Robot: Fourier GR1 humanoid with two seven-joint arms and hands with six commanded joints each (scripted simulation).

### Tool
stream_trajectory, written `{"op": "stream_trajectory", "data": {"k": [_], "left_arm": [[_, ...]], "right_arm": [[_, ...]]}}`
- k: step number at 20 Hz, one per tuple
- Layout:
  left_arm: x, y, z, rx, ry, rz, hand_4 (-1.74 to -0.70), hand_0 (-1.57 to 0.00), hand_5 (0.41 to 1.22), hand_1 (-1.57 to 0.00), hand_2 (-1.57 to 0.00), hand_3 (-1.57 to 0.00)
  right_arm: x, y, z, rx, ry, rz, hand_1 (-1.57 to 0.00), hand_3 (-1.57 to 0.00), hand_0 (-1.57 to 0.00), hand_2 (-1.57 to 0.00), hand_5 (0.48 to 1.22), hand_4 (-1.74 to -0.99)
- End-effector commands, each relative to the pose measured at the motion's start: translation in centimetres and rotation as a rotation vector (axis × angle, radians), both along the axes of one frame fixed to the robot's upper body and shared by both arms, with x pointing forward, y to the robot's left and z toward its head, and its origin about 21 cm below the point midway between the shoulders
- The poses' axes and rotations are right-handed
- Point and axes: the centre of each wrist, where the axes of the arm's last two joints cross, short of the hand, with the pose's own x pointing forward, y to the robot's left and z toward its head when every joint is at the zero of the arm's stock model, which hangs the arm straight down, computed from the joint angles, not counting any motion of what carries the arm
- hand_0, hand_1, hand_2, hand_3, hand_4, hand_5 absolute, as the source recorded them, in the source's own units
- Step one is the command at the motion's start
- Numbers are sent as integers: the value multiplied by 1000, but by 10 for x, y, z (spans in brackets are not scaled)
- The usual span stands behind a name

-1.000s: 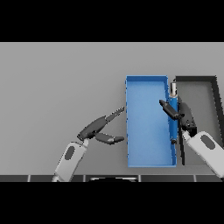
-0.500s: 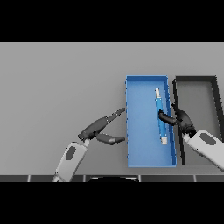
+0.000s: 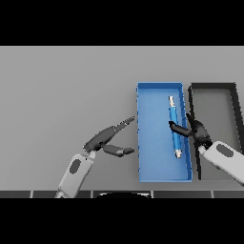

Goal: Pick up the blue pipe and place it into the blue bin.

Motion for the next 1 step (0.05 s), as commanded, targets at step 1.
{"op": "stream_trajectory", "data": {"k": [1], "left_arm": [[4, 3, 1, 9, -1, 1, -885, 1, 431, 1, 1, 1]], "right_arm": [[1, 0, -1, 7, -3, -4, -5, -3, -6, -5, 643, -1022]]}}
